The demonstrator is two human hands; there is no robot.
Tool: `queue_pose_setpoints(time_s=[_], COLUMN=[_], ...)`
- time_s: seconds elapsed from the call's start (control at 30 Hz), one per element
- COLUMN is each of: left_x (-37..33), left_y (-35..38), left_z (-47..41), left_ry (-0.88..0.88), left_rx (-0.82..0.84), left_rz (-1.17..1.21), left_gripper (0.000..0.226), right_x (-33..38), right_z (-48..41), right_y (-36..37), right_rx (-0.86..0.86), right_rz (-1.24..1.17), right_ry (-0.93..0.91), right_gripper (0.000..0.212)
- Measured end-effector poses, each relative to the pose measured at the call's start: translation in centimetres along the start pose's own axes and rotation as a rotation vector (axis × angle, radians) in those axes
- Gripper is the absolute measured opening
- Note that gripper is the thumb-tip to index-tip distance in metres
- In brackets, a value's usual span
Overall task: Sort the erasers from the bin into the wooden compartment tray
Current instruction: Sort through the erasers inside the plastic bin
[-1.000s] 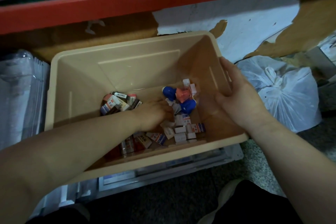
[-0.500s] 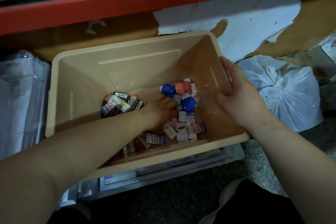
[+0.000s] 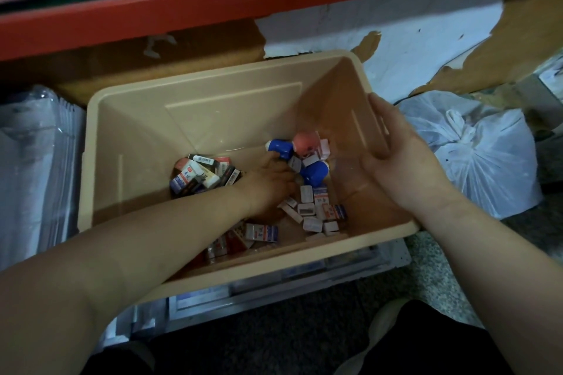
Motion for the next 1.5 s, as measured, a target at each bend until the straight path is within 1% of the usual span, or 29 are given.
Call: queue_pose_setpoints(time_s=[0.1, 0.17, 0.27, 0.37, 0.4, 0.43, 0.5, 0.53, 0.6, 0.67, 0.73, 0.83, 0.87, 0.9, 0.93, 1.0, 1.07, 1.13, 1.2, 1.27, 1.3, 1.37, 1.43, 1.5], left_x=[-0.3, 0.3, 1.8, 2.4, 2.6, 2.8, 3.8, 4.6, 6.2, 7.4, 8.2, 8.4, 8.5, 8.4, 8.2, 7.4, 5.6, 3.2, 0.9, -0.5, -1.0, -2.0, -2.9, -3.0], left_y=[0.2, 0.1, -0.5, -1.4, -2.0, -2.6, -3.3, -3.3, -2.8, -2.1, -1.0, 1.2, 1.8, 2.0, 1.6, 0.0, -1.4, -2.0, -2.0, -2.3, -2.4, -2.7, -2.6, -2.4], left_z=[-0.1, 0.0, 0.4, 1.0, 1.3, 1.7, 2.6, 3.1, 4.4, 5.6, 6.5, 7.8, 8.0, 7.9, 7.5, 5.9, 4.0, 1.8, -0.1, -1.6, -2.2, -3.1, -3.5, -3.9], left_ry=[0.009, -0.005, -0.062, -0.130, -0.143, -0.158, -0.195, -0.215, -0.280, -0.319, -0.294, -0.237, -0.241, -0.244, -0.239, -0.213, -0.170, -0.096, -0.043, -0.041, -0.037, -0.019, -0.003, -0.021], left_rx=[0.014, -0.021, -0.101, -0.140, -0.154, -0.168, -0.164, -0.144, -0.065, 0.016, 0.147, 0.440, 0.507, 0.529, 0.486, 0.303, 0.154, 0.072, 0.055, 0.067, 0.059, 0.009, -0.017, -0.036], left_rz=[-0.020, 0.053, 0.241, 0.553, 0.616, 0.614, 0.514, 0.482, 0.553, 0.608, 0.530, 0.354, 0.336, 0.327, 0.327, 0.310, 0.287, 0.284, 0.350, 0.410, 0.389, 0.264, 0.230, 0.273], left_gripper=[0.047, 0.045, 0.039, 0.034, 0.031, 0.031, 0.036, 0.038, 0.041, 0.038, 0.037, 0.044, 0.048, 0.051, 0.049, 0.037, 0.026, 0.021, 0.029, 0.041, 0.046, 0.052, 0.053, 0.045], right_x=[0.0, -0.1, -0.1, 0.1, 0.1, 0.1, 0.1, 0.1, 0.2, 0.3, 0.3, 0.2, 0.2, 0.2, 0.1, 0.1, 0.0, -0.1, -0.3, -0.5, -0.5, -0.5, -0.4, -0.4], right_z=[0.0, -0.1, -0.1, -0.1, -0.1, 0.0, 0.1, 0.1, 0.1, 0.2, 0.2, 0.2, 0.1, 0.1, 0.1, 0.1, 0.1, 0.1, 0.0, -0.2, -0.2, -0.3, -0.2, -0.2], right_y=[0.0, 0.0, -0.1, -0.1, -0.1, -0.1, -0.1, -0.1, -0.1, -0.1, -0.1, 0.0, 0.0, 0.0, 0.0, 0.0, 0.0, 0.0, 0.0, -0.1, -0.2, -0.1, -0.1, -0.1], right_rx=[-0.007, -0.004, 0.001, 0.005, 0.005, 0.005, 0.006, 0.007, 0.009, 0.008, 0.008, 0.012, 0.011, 0.010, 0.009, 0.010, 0.008, 0.007, 0.012, 0.013, 0.012, 0.007, 0.006, 0.007], right_rz=[-0.011, -0.007, -0.018, -0.017, -0.017, -0.017, -0.015, -0.012, -0.009, -0.012, -0.010, 0.009, 0.010, 0.009, 0.008, 0.003, -0.011, -0.015, -0.020, -0.039, -0.048, -0.052, -0.050, -0.055], right_ry=[-0.004, -0.001, 0.001, 0.005, 0.004, 0.004, 0.002, 0.001, 0.000, -0.001, -0.003, -0.010, -0.012, -0.013, -0.012, -0.011, -0.006, -0.010, -0.007, 0.005, 0.008, 0.003, -0.009, -0.001], right_gripper=[0.070, 0.070, 0.070, 0.070, 0.070, 0.070, 0.071, 0.071, 0.071, 0.071, 0.071, 0.073, 0.073, 0.073, 0.072, 0.072, 0.072, 0.071, 0.071, 0.071, 0.070, 0.070, 0.069, 0.069])
Point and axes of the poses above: each hand's wrist, its own z-axis away from the middle knuckle, its own y-axis out of the palm, x = y × z, the point moved 7 cm from there along -z, towards the middle knuckle, and after that the axes turned 13 degrees about -z, right-handed, at the moved point
